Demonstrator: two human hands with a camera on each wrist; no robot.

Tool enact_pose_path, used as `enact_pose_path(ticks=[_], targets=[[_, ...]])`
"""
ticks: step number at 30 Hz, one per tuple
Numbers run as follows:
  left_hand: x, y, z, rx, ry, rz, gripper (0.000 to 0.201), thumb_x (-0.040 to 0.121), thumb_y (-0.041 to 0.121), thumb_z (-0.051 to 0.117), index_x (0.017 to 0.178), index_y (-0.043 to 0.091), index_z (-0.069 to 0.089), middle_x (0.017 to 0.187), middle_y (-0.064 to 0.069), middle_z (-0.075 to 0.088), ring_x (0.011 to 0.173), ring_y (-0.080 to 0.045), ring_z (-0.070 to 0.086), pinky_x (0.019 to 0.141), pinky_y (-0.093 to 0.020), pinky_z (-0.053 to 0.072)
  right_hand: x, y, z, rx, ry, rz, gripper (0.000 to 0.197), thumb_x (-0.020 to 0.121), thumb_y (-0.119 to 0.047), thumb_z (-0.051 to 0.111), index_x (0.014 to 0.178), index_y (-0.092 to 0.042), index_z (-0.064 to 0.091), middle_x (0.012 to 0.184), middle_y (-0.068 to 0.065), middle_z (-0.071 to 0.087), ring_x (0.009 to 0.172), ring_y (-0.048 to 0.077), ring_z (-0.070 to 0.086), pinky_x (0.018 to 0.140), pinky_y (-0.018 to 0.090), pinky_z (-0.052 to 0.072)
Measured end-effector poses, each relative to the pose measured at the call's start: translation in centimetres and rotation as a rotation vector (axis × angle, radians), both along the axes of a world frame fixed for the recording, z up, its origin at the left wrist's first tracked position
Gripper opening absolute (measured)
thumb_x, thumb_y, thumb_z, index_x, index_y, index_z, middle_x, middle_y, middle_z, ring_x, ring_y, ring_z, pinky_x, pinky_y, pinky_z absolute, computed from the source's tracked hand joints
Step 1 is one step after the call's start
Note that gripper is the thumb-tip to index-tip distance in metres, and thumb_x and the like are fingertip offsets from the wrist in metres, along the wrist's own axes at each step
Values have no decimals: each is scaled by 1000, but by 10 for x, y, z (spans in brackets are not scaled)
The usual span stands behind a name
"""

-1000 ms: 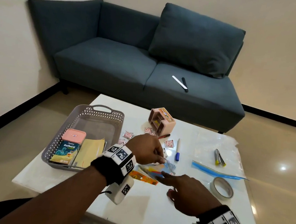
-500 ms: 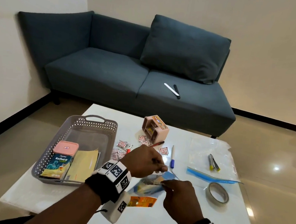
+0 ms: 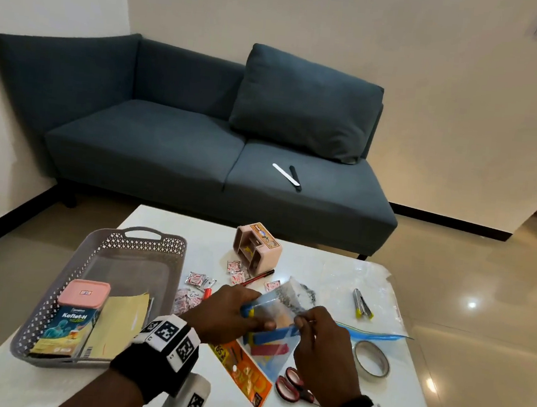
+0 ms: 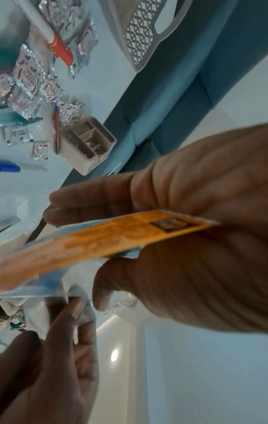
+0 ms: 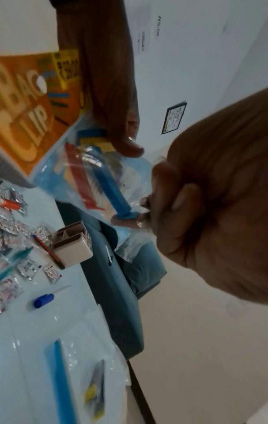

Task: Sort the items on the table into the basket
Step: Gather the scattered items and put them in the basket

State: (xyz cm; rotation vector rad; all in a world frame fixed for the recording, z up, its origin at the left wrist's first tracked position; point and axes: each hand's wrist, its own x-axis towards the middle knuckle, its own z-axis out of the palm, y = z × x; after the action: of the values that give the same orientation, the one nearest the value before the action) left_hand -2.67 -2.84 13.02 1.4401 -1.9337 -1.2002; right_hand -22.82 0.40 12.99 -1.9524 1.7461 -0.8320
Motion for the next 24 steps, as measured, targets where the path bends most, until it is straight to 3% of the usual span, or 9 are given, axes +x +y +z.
enact_pose_path(ticks=[3, 5, 7, 10, 12, 14, 16, 20, 24], targets=[[-6, 1, 2, 23, 56, 21, 33, 84, 47, 68, 110, 28, 69, 108, 5, 71, 99, -9, 67, 84, -37, 59, -7, -6, 9, 21, 22, 79, 12, 96, -30, 56, 84, -28, 58, 72, -5, 66, 59, 11, 59, 53, 28, 49], [-8, 4, 1, 10, 123, 50, 30, 83, 45, 70, 107, 28, 70, 103, 4, 72, 95, -10, 69, 80, -37, 60, -15, -8, 18, 63, 56, 151, 12, 91, -34, 63, 83, -25, 66, 76, -8, 67, 56, 5, 57, 50, 16, 45], [-10, 7, -1, 3, 207, 87, 25, 83, 38, 72, 106, 29, 71, 102, 4, 74, 94, -9, 70, 82, -36, 60, -21, -10, 25, 93, 79, 199, 2, 84, -26, 71, 83, -25, 72, 78, -15, 66, 58, -3, 58, 48, 6, 38], [-13, 11, -3, 41, 293, 77, 36, 76, 27, 82, 110, 23, 71, 104, 6, 75, 96, -8, 71, 87, -37, 58, -28, -13, 23, 51, -28, 123, 20, 76, -10, 76, 71, -29, 74, 67, -17, 67, 63, -5, 61, 56, 14, 45], [-14, 11, -4, 43, 249, 29, 50, 67, 26, 88, 113, 23, 70, 105, 8, 74, 97, -8, 70, 88, -37, 58, -29, -13, 21, -2, -108, 19, 22, 76, -8, 77, 69, -29, 73, 66, -15, 69, 58, -2, 62, 55, 20, 48], [-14, 10, -5, 73, 244, -6, 56, 64, 22, 90, 116, 23, 68, 108, 7, 73, 100, -10, 69, 89, -37, 57, -29, -13, 22, -5, -165, -16, 15, 80, -13, 76, 72, -26, 74, 71, -11, 71, 49, -2, 59, 47, 14, 44], [-15, 10, -2, 81, 307, -5, 55, 66, 11, 88, 117, 20, 68, 109, 4, 73, 101, -14, 70, 89, -39, 57, -29, -11, 26, 35, -130, 59, 12, 84, -20, 74, 73, -25, 74, 76, -7, 72, 51, -5, 60, 44, 9, 38], [-18, 13, 4, 65, 361, 60, 48, 72, 13, 84, 117, 23, 68, 107, 6, 74, 99, -12, 70, 88, -36, 57, -28, -7, 39, 173, 118, 207, 11, 71, -42, 82, 76, -38, 73, 86, -21, 65, 85, -1, 58, 68, 14, 42], [-20, 15, 0, -27, 391, 138, 55, 64, 16, 89, 115, 22, 69, 107, 6, 74, 100, -12, 70, 92, -41, 56, -27, -11, 44, 138, 193, 181, 7, 71, -33, 80, 72, -38, 75, 81, -17, 67, 82, 5, 59, 74, 27, 53]])
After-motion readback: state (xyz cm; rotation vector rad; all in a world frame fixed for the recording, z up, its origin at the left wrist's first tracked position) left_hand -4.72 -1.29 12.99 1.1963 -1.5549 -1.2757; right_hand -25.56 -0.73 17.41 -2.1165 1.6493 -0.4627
